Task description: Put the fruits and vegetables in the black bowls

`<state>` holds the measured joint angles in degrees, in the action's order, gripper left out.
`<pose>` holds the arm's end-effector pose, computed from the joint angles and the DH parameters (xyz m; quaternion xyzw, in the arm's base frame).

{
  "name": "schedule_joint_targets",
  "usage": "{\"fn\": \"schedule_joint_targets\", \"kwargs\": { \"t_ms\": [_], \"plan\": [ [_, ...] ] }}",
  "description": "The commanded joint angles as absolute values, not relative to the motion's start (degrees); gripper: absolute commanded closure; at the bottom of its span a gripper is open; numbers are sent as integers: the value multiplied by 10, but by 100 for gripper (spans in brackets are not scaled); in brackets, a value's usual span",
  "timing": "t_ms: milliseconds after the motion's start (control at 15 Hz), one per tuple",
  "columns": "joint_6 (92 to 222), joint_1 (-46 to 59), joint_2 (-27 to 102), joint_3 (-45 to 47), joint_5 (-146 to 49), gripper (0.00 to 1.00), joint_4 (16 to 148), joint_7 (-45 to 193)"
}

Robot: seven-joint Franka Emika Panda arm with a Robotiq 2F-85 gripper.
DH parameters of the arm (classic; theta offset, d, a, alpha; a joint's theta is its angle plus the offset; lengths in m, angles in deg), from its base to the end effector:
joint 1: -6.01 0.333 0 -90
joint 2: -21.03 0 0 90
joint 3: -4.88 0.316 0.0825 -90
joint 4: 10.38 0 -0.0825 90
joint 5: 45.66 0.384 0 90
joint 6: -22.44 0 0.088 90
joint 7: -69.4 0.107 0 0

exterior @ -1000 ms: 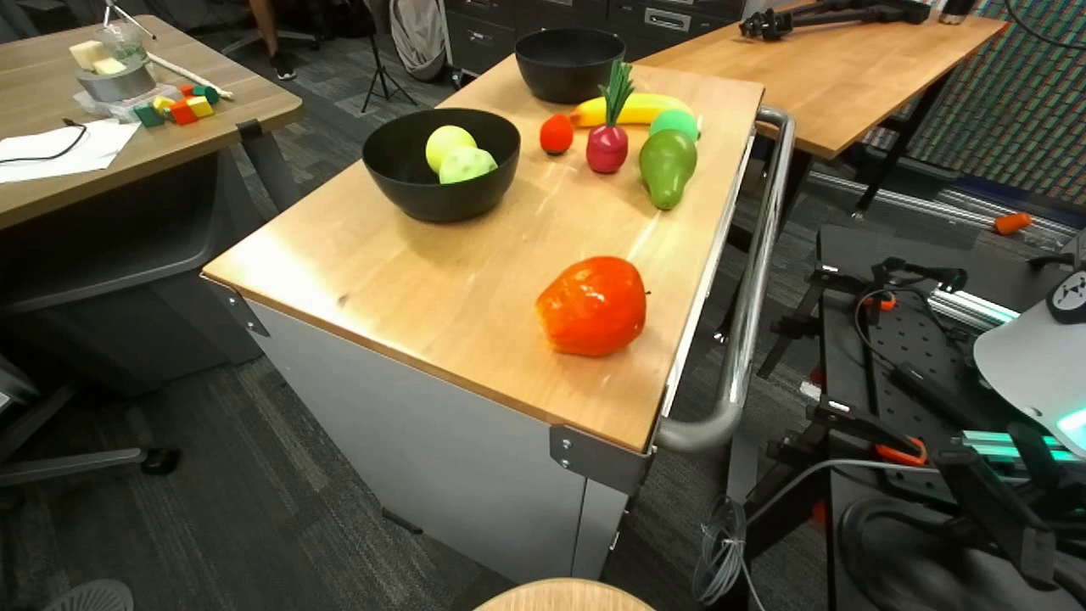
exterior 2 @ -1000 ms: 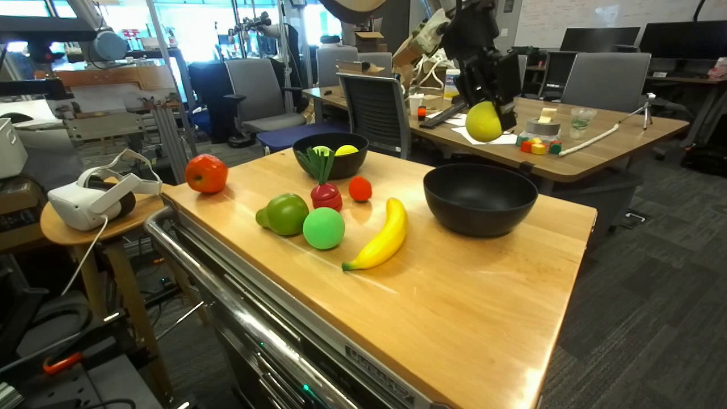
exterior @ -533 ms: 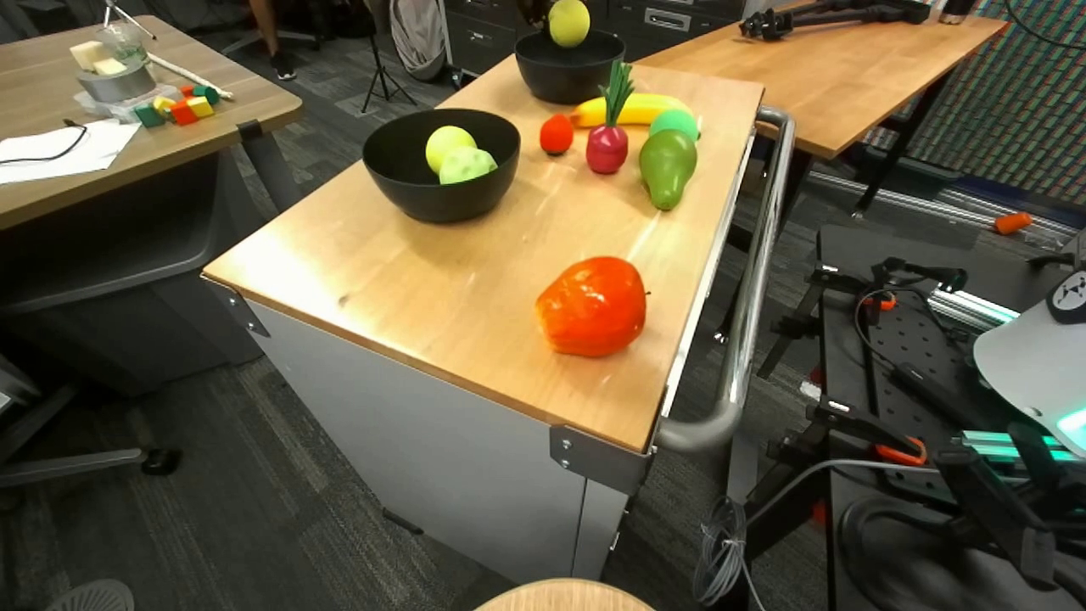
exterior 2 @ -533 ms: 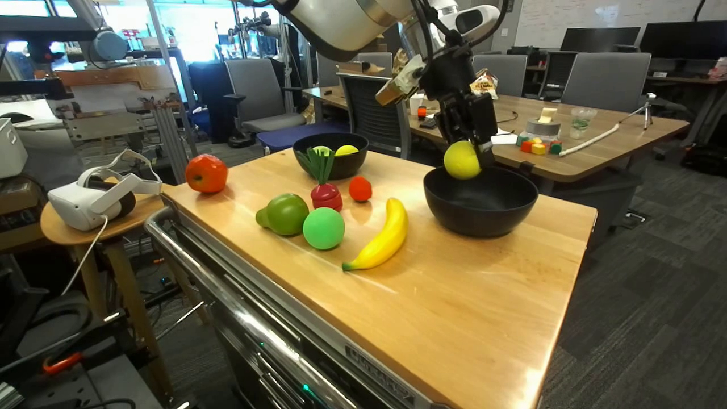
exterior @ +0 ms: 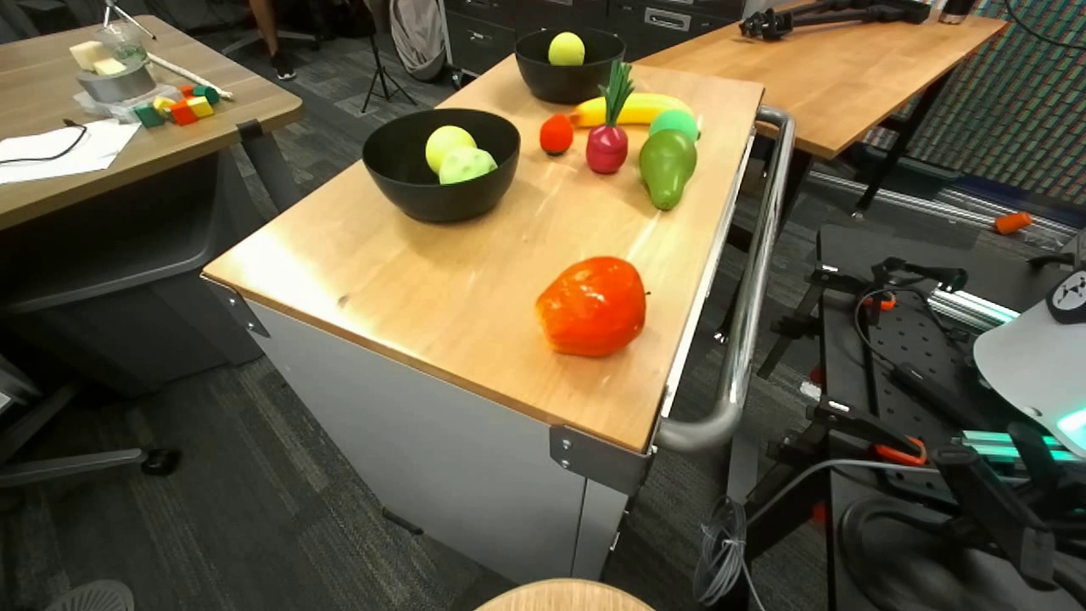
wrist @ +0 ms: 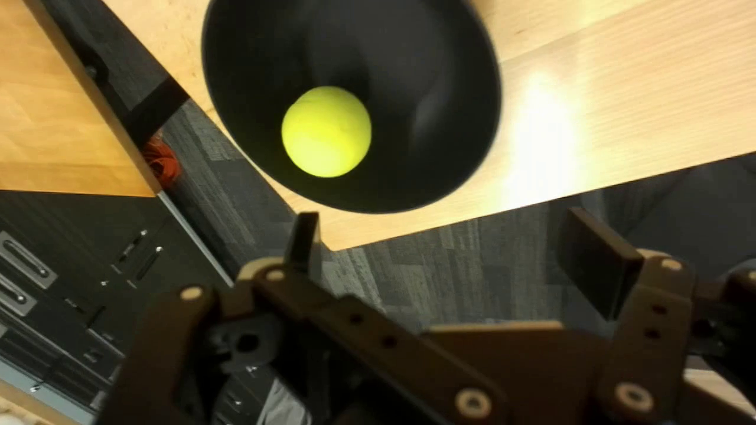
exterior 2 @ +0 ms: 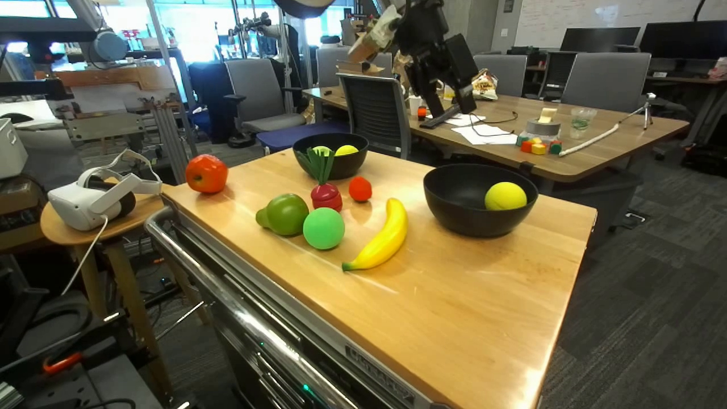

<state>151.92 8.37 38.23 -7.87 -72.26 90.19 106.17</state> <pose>0.6483 -0.1184 0.4253 0.9340 -0.2608 0.1478 0.1944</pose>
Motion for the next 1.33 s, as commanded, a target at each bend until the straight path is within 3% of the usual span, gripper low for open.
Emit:
{"fn": "schedule_joint_targets", "kwargs": {
  "t_ms": [0,267,333,533,1267],
  "plan": [
    [1531,77,271,-32,-665,0,1011,976],
    [1500,75,206,-1,-588,0,1113,948],
    [1502,72,254,-2,-609,0,1051,962],
    [1499,70,227,6,-602,0,1100,962],
    [1447,73,268,13,-491,0,1089,934]
  ]
}}
